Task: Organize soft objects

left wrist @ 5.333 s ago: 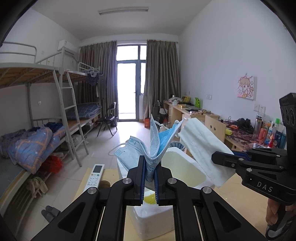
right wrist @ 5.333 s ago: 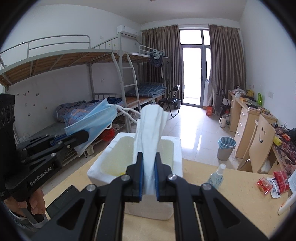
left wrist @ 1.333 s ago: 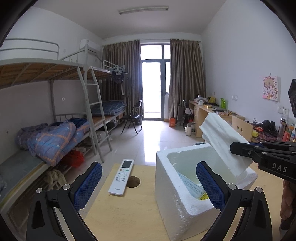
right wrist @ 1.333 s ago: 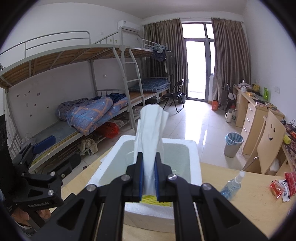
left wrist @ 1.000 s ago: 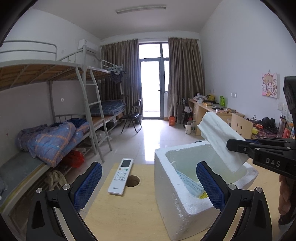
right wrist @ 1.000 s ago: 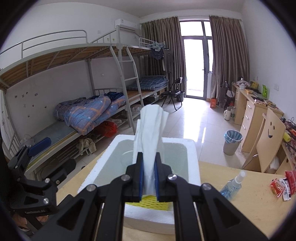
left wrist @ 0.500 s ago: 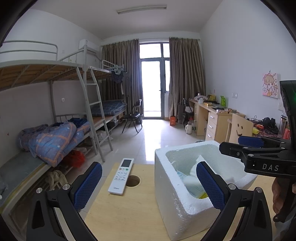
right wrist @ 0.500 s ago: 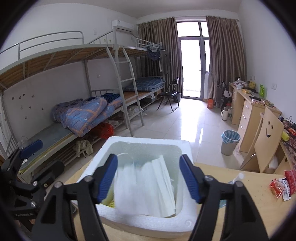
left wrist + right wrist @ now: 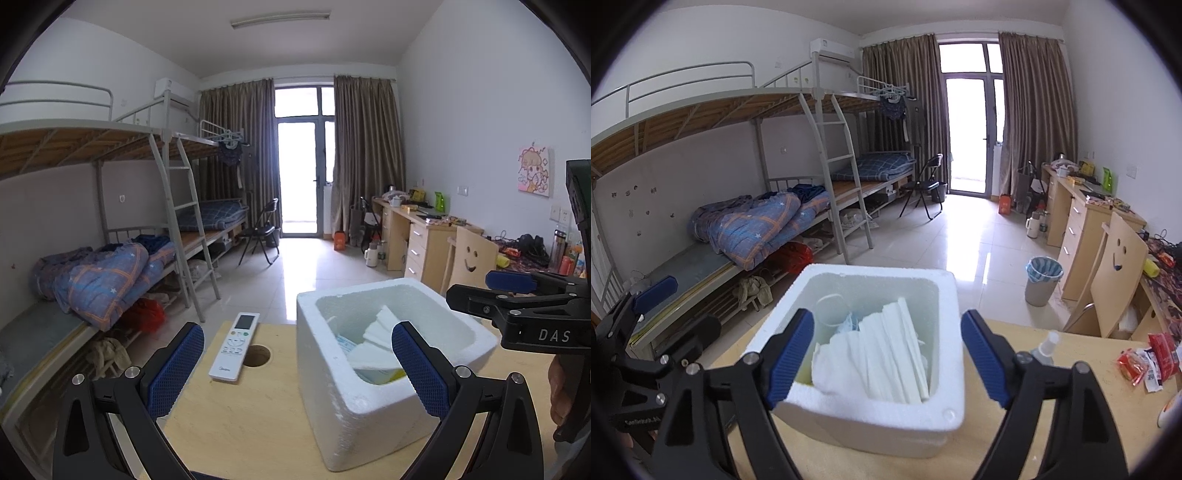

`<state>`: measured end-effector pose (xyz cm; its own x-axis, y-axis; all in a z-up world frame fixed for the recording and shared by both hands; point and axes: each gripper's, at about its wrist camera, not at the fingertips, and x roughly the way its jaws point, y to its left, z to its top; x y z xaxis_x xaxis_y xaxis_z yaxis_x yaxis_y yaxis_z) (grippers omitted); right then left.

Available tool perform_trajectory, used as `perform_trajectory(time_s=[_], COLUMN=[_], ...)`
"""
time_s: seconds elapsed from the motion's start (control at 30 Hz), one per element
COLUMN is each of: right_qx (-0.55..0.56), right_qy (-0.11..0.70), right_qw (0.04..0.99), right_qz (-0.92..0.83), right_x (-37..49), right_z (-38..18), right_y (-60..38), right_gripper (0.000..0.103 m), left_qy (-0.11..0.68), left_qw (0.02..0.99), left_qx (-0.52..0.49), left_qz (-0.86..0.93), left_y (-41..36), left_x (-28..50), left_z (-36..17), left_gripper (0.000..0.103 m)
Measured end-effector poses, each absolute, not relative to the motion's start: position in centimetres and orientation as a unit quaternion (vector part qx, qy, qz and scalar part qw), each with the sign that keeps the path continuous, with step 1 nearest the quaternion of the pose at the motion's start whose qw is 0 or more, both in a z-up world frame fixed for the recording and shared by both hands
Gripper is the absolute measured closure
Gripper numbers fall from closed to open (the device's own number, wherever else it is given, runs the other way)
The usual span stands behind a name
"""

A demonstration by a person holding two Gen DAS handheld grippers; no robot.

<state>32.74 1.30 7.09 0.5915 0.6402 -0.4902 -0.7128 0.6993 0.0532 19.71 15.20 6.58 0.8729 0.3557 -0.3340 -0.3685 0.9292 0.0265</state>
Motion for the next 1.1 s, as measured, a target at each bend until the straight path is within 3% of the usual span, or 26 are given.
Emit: perform_trajectory(time_s=[0.1,0.17,1.1], right_qx=[-0.07,-0.071,-0.05], right_qy=[0.239,0.233,0.171], right_qw=[0.891,0.894,0.925], right_qz=[0.378,0.375,0.336], right_x=[32.1,31.6,23.2], right_z=[7.3,7.4,8.2], right_y=[0.4,-0.3,-10.2], right_gripper=[0.014,0.0,0.0], left_qy=[0.168,0.165,0.116], left_qw=[0.969,0.97,0.981], left_qx=[-0.02,-0.016,0.007], left_qz=[0.181,0.179,0.153], left_y=[14.7,14.2,6.2], left_x=[19.4,19.1,11.8], left_z=[6.6,6.7,8.1], left_gripper=[0.001,0.001,0.001])
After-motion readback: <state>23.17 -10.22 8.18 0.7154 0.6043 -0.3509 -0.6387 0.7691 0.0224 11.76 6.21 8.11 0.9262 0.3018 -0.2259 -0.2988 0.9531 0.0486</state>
